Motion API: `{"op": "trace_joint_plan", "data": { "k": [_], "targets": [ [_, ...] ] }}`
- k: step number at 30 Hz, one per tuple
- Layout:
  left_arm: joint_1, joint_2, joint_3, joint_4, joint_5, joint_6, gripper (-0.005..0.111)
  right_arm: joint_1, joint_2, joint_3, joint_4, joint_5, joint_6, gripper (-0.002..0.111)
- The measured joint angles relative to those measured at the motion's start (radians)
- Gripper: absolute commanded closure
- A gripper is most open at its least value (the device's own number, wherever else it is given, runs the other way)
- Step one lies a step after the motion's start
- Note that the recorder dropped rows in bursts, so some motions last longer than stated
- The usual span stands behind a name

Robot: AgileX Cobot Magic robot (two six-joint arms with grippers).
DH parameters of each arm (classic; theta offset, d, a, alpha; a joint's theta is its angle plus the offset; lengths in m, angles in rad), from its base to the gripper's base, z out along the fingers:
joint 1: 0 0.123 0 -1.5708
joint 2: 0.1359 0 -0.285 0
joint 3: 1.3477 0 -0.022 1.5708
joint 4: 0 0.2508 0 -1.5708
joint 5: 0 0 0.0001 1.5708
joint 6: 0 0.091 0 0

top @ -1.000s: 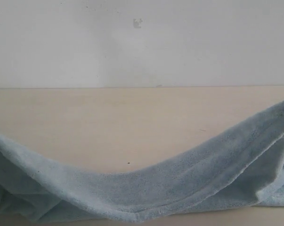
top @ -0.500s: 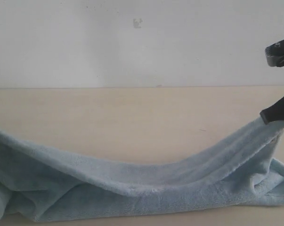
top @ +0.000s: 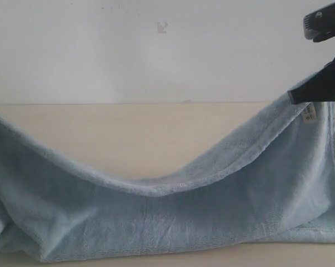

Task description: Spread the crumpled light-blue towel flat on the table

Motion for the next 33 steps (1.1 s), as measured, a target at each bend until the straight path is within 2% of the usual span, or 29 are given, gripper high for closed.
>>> {"op": "trace_joint_plan", "data": {
  "k": [5,11,17,22,29,33],
  "targets": [
    [0.063,0.122,0.000,0.060,-0.083,-0.196,0.103,0.000,0.100,0.000,-0.068,-0.010,0.104,0.108],
    [0.071,0.273,-0.014,0.101,-0.178,-0.297,0.102,0.000,0.216,0.000,-0.089,-0.015,0.132,0.108],
    [0.071,0.403,-0.074,0.105,-0.209,-0.308,0.080,0.000,0.286,0.000,-0.115,-0.018,0.229,0.108],
    [0.085,0.487,-0.127,0.109,-0.193,-0.308,0.063,-0.011,0.334,0.000,-0.276,-0.019,0.399,0.108],
    [0.110,0.561,-0.202,0.109,-0.099,-0.308,0.061,-0.160,0.395,0.000,-0.416,-0.063,0.713,0.108],
    [0.151,0.614,-0.246,0.109,-0.130,-0.308,0.061,-0.264,0.401,0.000,-0.499,-0.260,0.793,0.108]
  ]
}}
